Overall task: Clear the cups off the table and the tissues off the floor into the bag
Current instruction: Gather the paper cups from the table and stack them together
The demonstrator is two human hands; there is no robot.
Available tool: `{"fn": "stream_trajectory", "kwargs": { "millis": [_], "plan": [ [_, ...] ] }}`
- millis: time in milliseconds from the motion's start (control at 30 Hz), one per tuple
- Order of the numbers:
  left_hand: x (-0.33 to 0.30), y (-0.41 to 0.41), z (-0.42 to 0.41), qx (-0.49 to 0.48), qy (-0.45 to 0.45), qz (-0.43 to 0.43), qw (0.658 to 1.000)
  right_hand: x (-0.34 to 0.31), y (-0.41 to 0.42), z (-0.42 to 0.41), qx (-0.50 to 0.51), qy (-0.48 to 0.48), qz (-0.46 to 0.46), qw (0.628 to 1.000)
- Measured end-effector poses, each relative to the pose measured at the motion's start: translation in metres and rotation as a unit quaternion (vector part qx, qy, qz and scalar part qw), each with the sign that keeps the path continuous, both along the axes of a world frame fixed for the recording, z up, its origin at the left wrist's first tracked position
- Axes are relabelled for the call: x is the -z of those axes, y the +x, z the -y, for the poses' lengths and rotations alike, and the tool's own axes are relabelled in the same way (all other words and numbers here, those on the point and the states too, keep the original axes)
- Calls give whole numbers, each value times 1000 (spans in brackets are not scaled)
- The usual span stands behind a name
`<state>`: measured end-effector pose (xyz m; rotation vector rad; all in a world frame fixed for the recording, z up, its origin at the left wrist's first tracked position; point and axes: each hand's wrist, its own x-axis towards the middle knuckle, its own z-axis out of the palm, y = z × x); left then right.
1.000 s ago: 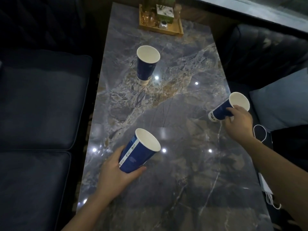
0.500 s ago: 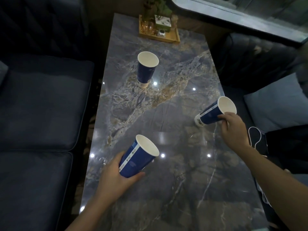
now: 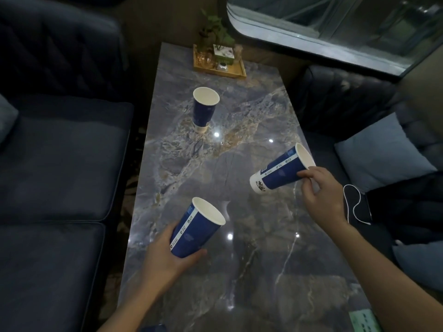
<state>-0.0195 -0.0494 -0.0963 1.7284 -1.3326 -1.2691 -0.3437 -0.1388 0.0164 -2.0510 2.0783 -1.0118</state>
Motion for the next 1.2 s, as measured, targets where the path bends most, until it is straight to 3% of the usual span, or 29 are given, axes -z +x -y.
{"fn": "stream_trajectory", "kwargs": {
  "millis": [233, 533, 933, 1200],
  "plan": [
    [-4, -3, -11, -5, 3, -4, 1000, -17, 23, -26, -28, -54, 27, 998],
    [-14, 1, -24, 14, -20, -33, 999, -32, 62, -57, -44, -56, 106, 992],
    [-20, -9, -31, 29, -31, -41, 998, -33, 87, -78, -108, 24, 142, 984],
    [-20, -18, -31, 63, -29, -33, 997, -25, 94, -81, -98, 43, 153, 982]
  ]
}}
